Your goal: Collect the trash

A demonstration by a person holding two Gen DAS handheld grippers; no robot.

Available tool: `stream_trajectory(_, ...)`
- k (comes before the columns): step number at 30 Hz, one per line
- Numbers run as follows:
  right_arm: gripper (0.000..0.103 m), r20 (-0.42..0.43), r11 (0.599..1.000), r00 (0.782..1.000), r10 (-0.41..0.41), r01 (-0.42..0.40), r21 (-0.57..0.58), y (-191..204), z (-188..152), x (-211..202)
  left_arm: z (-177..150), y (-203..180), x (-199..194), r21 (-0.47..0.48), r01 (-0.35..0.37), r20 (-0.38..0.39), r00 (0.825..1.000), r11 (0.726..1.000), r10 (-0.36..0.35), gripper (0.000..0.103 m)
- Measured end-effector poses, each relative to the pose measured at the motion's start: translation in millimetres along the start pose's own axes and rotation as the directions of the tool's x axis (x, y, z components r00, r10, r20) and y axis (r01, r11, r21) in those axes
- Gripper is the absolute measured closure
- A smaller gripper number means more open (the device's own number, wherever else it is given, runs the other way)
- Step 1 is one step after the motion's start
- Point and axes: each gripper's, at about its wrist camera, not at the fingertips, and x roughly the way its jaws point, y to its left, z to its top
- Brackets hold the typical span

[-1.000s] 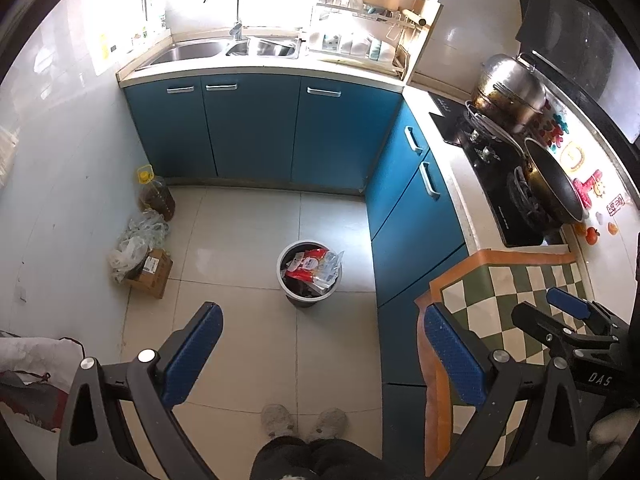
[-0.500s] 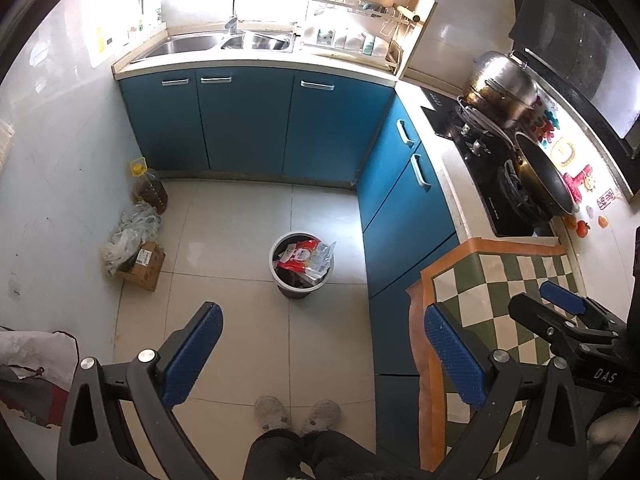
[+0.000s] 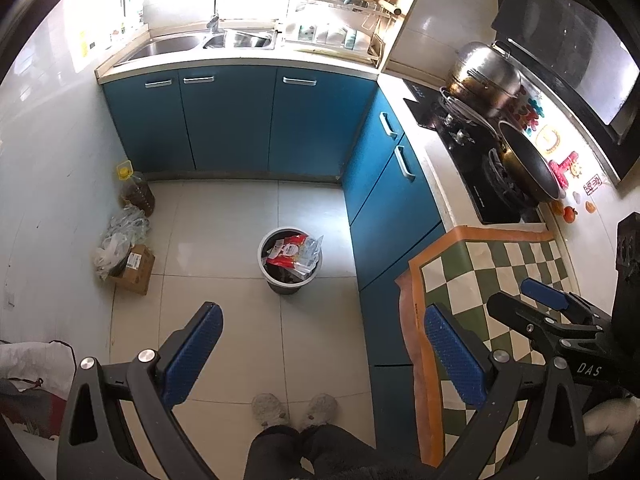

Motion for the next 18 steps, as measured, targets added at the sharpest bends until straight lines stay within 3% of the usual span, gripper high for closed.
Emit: stream_trajectory(18,0.0,-0.007,1.0,1.0,0.004,-0.004,0.011,6.2,-1.3,1.0,-4.3,3.1,1.7,-0.013,0.025,-0.008,1.0,1.0,-0.025,0.0)
